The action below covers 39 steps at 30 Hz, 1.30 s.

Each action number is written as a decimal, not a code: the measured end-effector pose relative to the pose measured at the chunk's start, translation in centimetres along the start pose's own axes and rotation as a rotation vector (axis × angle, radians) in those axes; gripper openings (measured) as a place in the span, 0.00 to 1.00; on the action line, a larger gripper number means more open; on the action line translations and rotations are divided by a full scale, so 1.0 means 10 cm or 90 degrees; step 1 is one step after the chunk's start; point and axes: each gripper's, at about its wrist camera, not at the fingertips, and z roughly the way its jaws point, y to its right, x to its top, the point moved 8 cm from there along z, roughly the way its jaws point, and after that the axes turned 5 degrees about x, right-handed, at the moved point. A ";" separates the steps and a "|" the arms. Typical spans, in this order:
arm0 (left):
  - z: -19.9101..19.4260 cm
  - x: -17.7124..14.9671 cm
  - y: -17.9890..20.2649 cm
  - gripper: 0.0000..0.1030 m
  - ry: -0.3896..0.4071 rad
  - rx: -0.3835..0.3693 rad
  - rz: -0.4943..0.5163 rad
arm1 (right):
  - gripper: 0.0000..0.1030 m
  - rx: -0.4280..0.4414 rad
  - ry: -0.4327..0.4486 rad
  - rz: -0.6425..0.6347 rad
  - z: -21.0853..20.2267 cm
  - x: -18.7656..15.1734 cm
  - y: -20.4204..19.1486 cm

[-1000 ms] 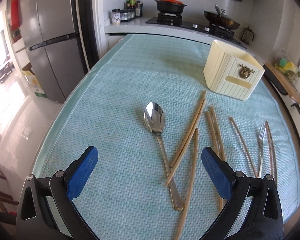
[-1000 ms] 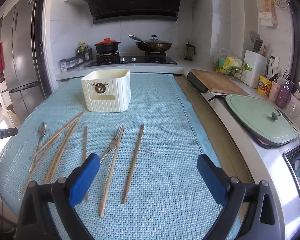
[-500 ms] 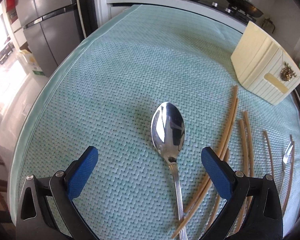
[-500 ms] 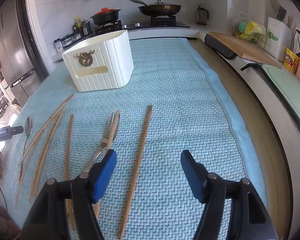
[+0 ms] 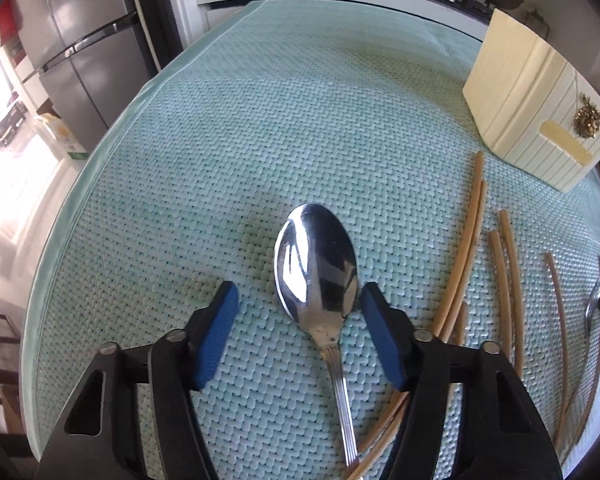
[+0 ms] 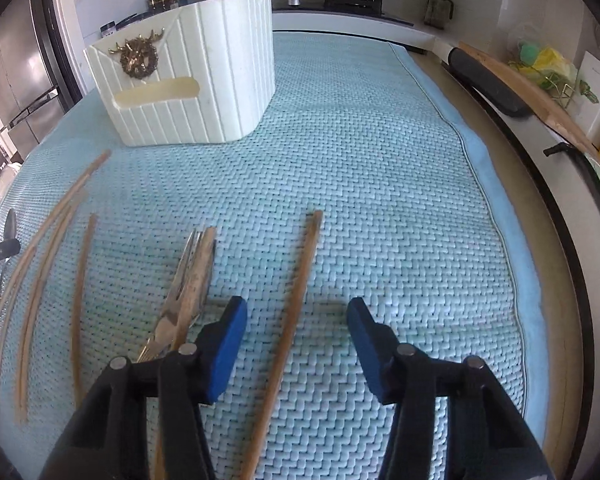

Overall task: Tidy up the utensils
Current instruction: 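Lower the left tool around the steel spoon while the right tool grasps a wooden chopstick, then close the left tool on the spoon and lift it while the right tool lifts the chopstick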

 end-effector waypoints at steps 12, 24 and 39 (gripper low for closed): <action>-0.45 0.16 0.13 0.39 0.074 -0.075 -0.015 | 0.06 0.072 0.047 0.042 -0.27 0.23 0.05; -1.47 0.30 -0.05 0.04 0.186 -0.192 -0.001 | 0.06 0.143 0.222 0.030 -1.68 0.36 -0.13; -0.67 0.12 -0.11 0.72 0.071 -0.158 0.037 | 0.06 0.150 0.297 -0.002 -2.29 0.25 -0.31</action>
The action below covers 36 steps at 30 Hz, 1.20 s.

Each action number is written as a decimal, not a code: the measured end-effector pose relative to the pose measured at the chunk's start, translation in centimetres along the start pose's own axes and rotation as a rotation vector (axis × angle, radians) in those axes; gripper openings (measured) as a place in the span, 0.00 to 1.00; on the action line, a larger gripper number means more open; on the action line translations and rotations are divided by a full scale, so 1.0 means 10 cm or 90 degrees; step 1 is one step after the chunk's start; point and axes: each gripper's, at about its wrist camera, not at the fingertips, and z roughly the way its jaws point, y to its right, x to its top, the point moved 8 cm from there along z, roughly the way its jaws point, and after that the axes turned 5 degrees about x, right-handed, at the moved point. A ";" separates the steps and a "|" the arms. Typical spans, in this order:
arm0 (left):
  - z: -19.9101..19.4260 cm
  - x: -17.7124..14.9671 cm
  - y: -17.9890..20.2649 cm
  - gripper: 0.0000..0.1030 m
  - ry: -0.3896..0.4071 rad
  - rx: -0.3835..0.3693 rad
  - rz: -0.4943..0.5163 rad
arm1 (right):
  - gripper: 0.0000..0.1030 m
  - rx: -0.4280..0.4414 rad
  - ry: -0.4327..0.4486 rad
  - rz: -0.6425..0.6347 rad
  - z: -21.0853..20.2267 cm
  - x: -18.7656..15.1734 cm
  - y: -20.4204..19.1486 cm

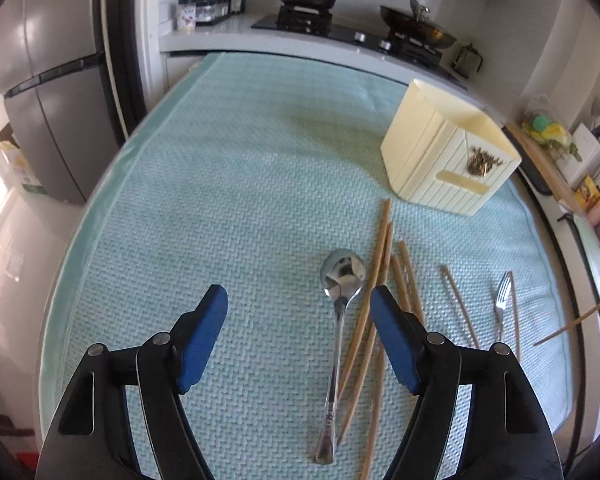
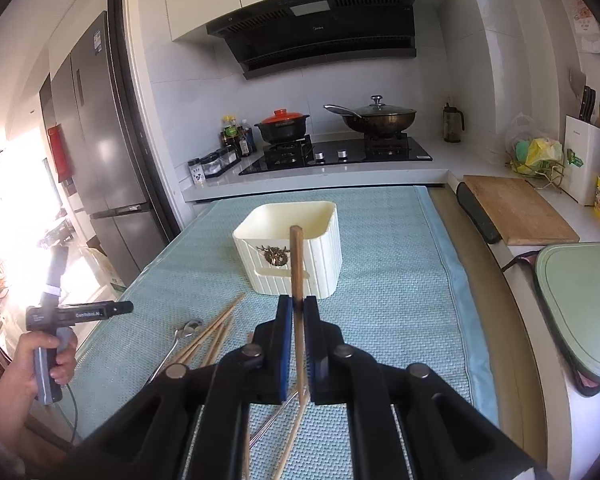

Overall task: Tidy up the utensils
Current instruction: 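Close the left tool on the spoon and lift it while the right tool lifts the chopstick, then carry the spoon and chopstick over the cream holder and release both into it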

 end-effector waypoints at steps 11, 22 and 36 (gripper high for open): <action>0.78 -0.04 0.46 0.61 -0.097 0.078 0.148 | 0.06 -0.011 0.005 -0.003 -0.13 -0.04 0.01; 0.52 0.05 0.46 0.37 -0.062 0.021 0.100 | 0.06 0.000 0.018 -0.002 -0.27 0.01 -0.02; -1.02 0.70 0.54 0.37 0.163 -0.057 0.077 | 0.06 0.015 0.047 -0.026 -0.20 0.38 -0.17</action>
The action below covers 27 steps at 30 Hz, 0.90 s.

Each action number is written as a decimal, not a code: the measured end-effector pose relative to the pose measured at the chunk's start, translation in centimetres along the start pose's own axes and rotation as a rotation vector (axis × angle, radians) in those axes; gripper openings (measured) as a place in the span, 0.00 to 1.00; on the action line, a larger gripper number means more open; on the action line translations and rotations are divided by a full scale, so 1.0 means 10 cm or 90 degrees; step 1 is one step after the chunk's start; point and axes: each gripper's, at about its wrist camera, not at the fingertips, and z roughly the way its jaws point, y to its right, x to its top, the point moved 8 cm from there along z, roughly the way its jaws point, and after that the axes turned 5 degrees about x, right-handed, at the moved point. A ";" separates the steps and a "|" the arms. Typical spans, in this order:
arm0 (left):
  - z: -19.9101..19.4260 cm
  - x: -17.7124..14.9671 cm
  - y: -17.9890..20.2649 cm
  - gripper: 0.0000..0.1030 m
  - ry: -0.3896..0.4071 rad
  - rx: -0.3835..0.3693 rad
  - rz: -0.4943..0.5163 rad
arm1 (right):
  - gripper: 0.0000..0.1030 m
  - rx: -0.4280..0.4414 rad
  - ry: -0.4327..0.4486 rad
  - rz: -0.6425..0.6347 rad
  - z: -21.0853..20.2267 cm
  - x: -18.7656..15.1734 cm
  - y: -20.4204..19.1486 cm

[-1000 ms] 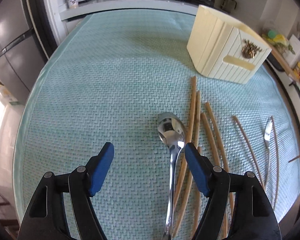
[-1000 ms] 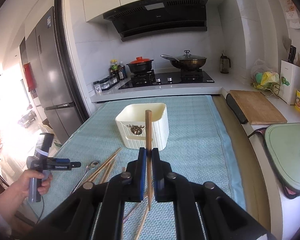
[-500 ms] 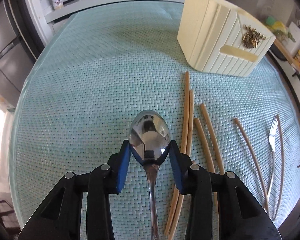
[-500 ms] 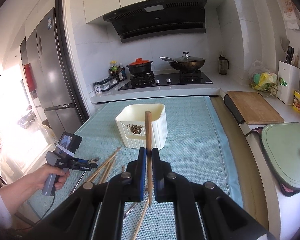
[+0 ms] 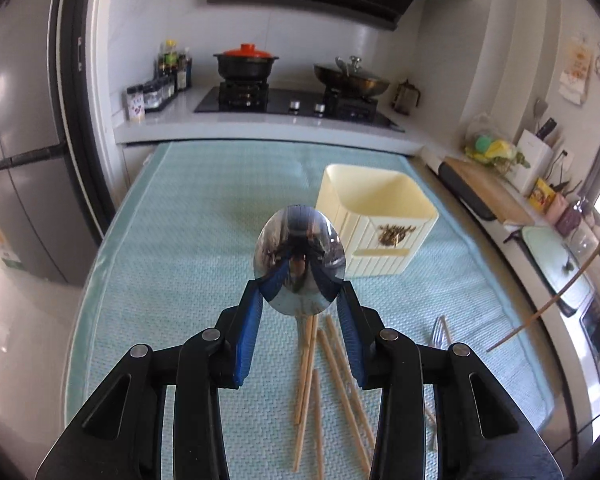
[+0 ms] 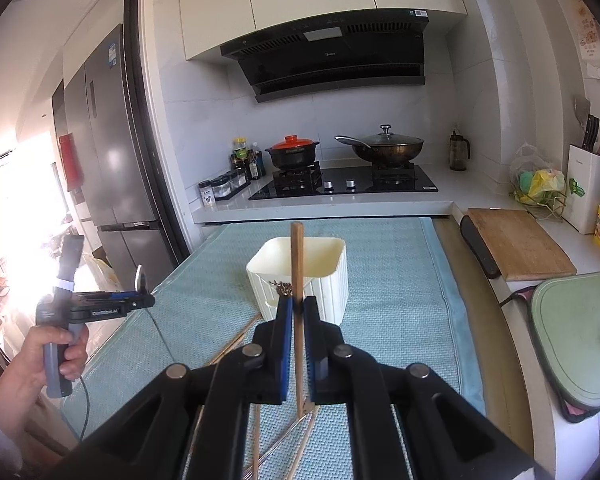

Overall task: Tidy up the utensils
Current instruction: 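Carry the spoon and chopstick over the cream holder and release both into it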

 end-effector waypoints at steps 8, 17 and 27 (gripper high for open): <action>-0.11 0.37 0.01 0.37 0.055 -0.005 0.000 | 0.06 0.006 0.015 -0.012 0.07 0.25 -0.07; -0.17 0.64 0.23 0.37 0.053 -0.045 0.014 | 0.06 0.019 0.017 -0.016 0.20 0.54 -0.07; -0.16 1.54 0.54 0.37 0.096 -0.065 0.038 | 0.06 0.024 0.056 -0.009 0.58 1.25 -0.06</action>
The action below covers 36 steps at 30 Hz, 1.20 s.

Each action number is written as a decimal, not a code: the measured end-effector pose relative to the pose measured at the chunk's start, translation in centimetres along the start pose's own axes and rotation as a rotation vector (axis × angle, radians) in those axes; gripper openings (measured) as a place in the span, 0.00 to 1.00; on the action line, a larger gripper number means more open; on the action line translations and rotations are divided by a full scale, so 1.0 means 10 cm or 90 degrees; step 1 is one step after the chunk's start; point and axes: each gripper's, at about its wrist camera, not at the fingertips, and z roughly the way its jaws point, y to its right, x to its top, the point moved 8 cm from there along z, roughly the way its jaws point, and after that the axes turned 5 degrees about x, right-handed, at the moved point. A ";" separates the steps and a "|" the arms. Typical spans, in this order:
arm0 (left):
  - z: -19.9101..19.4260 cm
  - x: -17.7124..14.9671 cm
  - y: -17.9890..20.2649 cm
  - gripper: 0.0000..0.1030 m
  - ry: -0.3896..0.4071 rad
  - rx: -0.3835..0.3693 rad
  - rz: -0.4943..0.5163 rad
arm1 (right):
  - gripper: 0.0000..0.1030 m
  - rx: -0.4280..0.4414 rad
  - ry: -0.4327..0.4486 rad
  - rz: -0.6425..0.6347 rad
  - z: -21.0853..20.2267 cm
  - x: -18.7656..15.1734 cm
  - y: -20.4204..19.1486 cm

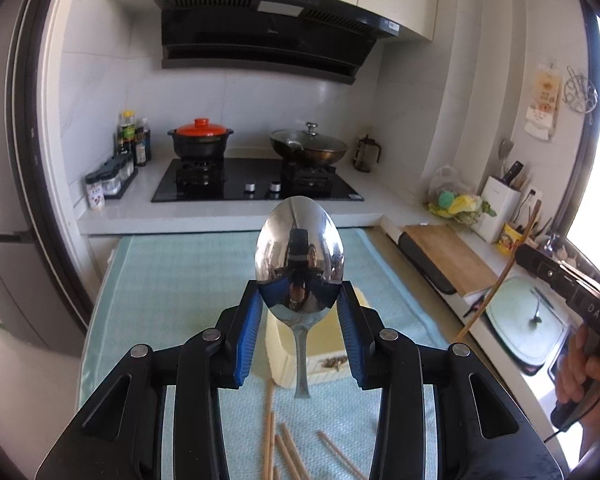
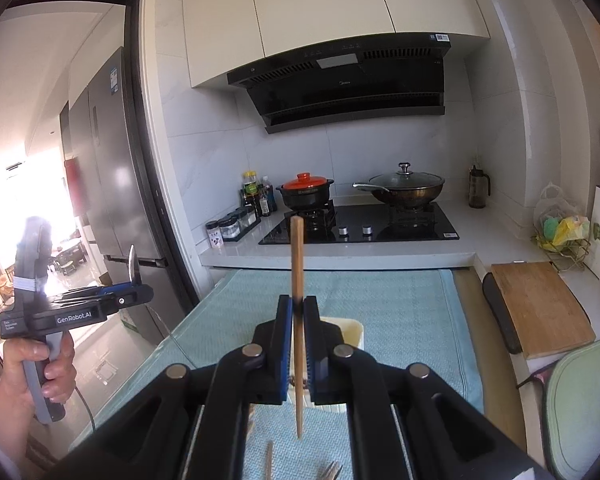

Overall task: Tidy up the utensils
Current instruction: 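Carry the spoon and chopstick over the cream holder and release both into it, then withdraw both open tools from the holder back toward the remaining chopsticks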

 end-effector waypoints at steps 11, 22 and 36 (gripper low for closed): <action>1.22 0.22 0.13 0.37 -0.050 0.015 -0.001 | 0.06 -0.006 -0.014 0.038 1.21 0.33 0.41; 2.30 -0.38 0.07 0.37 -0.173 0.027 -0.033 | 0.06 -0.023 -0.188 0.140 2.47 -0.49 1.13; 1.89 -0.39 -0.13 0.82 -0.146 0.049 -0.051 | 0.42 -0.036 -0.150 0.104 2.00 -0.36 1.10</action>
